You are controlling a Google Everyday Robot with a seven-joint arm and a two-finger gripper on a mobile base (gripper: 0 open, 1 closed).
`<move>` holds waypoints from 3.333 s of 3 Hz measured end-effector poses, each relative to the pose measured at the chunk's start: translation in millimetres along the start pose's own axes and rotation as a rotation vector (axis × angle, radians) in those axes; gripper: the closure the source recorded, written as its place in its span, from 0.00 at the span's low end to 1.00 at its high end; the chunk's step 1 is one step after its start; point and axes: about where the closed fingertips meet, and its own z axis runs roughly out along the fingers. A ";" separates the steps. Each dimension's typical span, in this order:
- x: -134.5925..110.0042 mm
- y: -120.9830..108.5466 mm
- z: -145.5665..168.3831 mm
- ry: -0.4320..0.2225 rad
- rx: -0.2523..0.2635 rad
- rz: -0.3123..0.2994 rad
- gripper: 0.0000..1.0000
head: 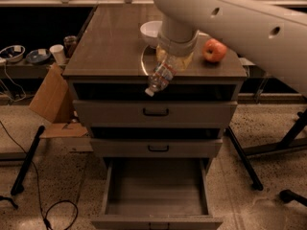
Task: Pick water bottle from bottom drawer and place on counter
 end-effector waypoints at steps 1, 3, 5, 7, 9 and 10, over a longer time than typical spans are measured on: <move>25.5 -4.6 -8.7 0.018 0.023 0.033 1.00; 57.8 -18.2 2.3 0.000 0.100 0.167 1.00; 67.3 -26.1 24.5 -0.046 0.168 0.272 1.00; 74.9 -38.7 40.8 -0.089 0.188 0.340 1.00; 75.7 -42.9 61.1 -0.154 0.200 0.369 1.00; 75.0 -42.7 65.9 -0.171 0.198 0.378 0.81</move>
Offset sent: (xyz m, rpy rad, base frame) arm 0.0649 -0.0205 0.0414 0.1507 -0.0686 -0.1319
